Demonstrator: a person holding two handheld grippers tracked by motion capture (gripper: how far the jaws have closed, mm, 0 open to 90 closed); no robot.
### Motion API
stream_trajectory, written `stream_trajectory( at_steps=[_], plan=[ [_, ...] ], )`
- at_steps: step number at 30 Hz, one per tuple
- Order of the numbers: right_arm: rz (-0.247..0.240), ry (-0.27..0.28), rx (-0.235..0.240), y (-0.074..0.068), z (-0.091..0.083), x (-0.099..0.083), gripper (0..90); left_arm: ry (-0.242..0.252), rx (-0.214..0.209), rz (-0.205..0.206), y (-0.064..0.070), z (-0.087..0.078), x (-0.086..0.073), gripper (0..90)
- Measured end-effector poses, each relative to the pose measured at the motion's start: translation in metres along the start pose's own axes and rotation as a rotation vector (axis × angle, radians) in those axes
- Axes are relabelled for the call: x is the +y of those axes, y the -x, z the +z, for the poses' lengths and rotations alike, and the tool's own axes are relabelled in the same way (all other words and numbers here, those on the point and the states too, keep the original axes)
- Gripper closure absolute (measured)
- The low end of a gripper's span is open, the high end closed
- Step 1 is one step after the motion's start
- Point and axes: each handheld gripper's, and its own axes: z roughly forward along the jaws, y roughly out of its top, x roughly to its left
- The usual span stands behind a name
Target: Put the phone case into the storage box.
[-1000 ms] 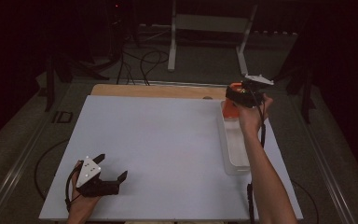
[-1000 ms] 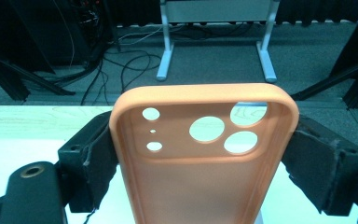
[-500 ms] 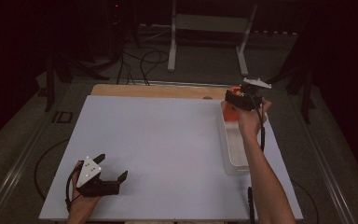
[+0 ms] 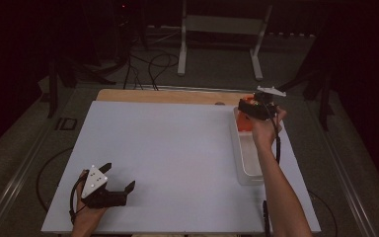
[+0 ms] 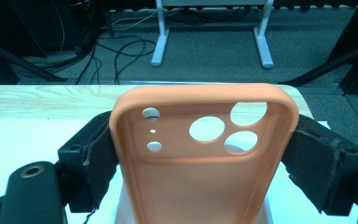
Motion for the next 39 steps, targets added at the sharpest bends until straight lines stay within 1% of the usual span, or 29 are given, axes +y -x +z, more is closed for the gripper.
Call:
stream_trajectory(
  at_steps=[16, 28, 39],
  plan=[
    [0.008, -0.012, -0.003, 0.003, 0.003, -0.005, 16.2, 0.002, 0.000, -0.001, 0.000, 0.000, 0.000, 0.2],
    [0.001, -0.020, -0.004, 0.001, 0.009, -0.007, 16.2, 0.005, 0.000, -0.001, 0.000, 0.000, 0.000, 0.2],
    [0.004, -0.012, -0.005, 0.000, 0.013, -0.006, 16.2, 0.006, 0.001, -0.002, 0.000, -0.001, 0.000, 0.1]
  ],
)
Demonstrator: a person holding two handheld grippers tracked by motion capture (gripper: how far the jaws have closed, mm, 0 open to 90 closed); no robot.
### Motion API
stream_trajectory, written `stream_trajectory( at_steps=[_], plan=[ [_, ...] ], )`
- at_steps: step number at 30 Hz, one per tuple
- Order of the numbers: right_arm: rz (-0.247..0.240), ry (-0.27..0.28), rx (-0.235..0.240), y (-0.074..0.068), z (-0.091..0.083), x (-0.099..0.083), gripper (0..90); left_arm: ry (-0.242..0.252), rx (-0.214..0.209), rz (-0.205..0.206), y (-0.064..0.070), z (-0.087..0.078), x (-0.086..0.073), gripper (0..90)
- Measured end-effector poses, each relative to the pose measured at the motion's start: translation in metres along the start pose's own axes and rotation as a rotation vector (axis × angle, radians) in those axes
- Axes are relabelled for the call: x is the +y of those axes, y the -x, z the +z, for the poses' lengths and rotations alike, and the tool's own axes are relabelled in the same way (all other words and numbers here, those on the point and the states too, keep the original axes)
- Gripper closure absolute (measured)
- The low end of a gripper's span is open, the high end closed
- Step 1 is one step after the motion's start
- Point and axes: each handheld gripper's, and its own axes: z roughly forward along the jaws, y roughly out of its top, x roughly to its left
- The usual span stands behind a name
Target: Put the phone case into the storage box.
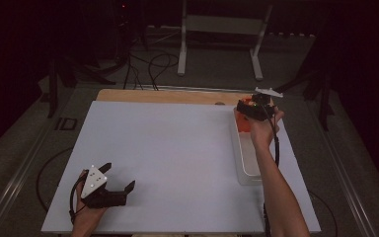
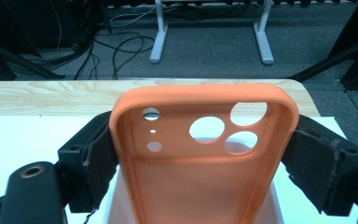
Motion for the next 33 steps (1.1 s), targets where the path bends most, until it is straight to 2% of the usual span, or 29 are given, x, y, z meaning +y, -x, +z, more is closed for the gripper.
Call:
stream_trajectory(
  at_steps=[18, 33],
  plan=[
    [-0.006, -0.006, -0.002, -0.008, 0.009, -0.002, 16.2, -0.001, 0.001, -0.002, 0.000, 0.000, 0.000, 0.2],
    [-0.005, -0.007, -0.005, -0.007, 0.015, -0.004, 16.1, -0.006, -0.002, 0.000, 0.000, 0.001, 0.000, 0.2]
  ],
)
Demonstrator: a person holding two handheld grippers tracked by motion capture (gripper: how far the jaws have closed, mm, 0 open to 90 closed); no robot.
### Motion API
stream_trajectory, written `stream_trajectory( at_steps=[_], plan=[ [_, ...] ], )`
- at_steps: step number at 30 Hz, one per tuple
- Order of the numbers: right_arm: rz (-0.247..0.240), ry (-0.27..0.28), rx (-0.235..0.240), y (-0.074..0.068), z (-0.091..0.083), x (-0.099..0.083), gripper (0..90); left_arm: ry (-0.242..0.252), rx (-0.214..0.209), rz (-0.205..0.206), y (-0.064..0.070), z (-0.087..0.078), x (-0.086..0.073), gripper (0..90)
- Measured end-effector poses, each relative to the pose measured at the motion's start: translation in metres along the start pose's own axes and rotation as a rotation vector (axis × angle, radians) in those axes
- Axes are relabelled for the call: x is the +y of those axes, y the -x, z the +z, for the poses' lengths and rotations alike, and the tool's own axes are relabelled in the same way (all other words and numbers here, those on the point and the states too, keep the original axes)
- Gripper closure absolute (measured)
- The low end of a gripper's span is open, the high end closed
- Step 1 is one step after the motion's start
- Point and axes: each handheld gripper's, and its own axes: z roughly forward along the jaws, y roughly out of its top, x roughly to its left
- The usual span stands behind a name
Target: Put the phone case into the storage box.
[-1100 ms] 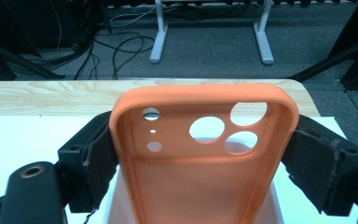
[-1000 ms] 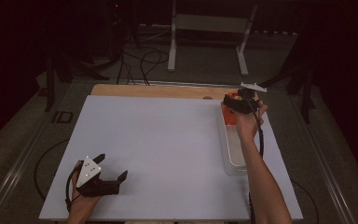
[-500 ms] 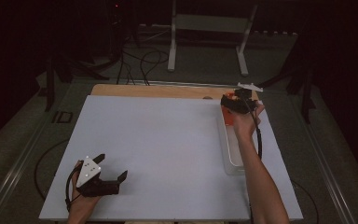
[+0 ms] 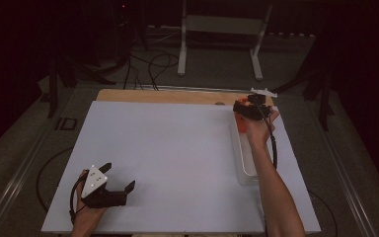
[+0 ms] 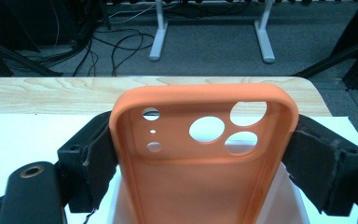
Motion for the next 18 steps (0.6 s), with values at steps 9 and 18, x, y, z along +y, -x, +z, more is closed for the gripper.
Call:
stream_trajectory(
  at_steps=[9, 18],
  plan=[
    [0.000, -0.003, -0.007, -0.0018, 0.0037, 0.0012, 15.8, 0.001, 0.002, -0.001, -0.0004, -0.0003, 0.0000, 0.2],
    [-0.011, -0.004, -0.002, -0.0017, 0.0076, 0.0022, 15.2, 0.002, 0.001, -0.001, -0.0006, -0.0005, 0.0000, 0.1]
  ],
)
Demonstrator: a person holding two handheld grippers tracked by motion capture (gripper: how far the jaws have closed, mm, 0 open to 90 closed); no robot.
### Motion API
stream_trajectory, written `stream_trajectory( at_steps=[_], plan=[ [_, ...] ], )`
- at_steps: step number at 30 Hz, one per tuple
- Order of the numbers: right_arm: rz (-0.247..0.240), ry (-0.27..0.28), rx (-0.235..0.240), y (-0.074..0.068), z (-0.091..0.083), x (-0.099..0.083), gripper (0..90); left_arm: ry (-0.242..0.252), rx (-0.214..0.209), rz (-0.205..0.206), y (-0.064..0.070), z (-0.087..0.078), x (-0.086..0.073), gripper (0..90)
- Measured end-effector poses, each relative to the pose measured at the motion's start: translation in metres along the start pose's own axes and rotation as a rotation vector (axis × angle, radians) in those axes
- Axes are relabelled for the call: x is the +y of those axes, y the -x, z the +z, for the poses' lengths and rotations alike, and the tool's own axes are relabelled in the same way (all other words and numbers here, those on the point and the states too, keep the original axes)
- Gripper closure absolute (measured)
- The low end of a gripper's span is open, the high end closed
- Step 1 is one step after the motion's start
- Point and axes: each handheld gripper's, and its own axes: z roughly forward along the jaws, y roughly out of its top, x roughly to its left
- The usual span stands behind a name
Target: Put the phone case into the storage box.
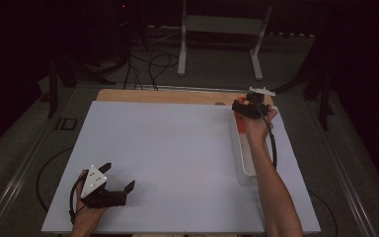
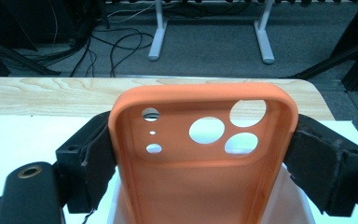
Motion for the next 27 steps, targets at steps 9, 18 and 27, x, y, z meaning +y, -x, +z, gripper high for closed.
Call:
stream_trajectory(
  at_steps=[9, 18, 27],
  plan=[
    [-0.017, -0.008, 0.014, -0.0010, 0.0024, -0.0001, 10.9, 0.002, 0.000, -0.002, -0.0001, -0.0003, 0.0000, 0.1],
    [-0.014, 0.009, 0.013, -0.0019, 0.0021, -0.0019, 8.1, 0.003, 0.000, -0.002, -0.0003, -0.0006, 0.0001, 0.1],
    [-0.003, 0.013, 0.048, -0.0005, -0.0035, -0.0022, 8.1, 0.005, 0.000, -0.002, 0.0001, -0.0006, 0.0001, 0.1]
  ],
)
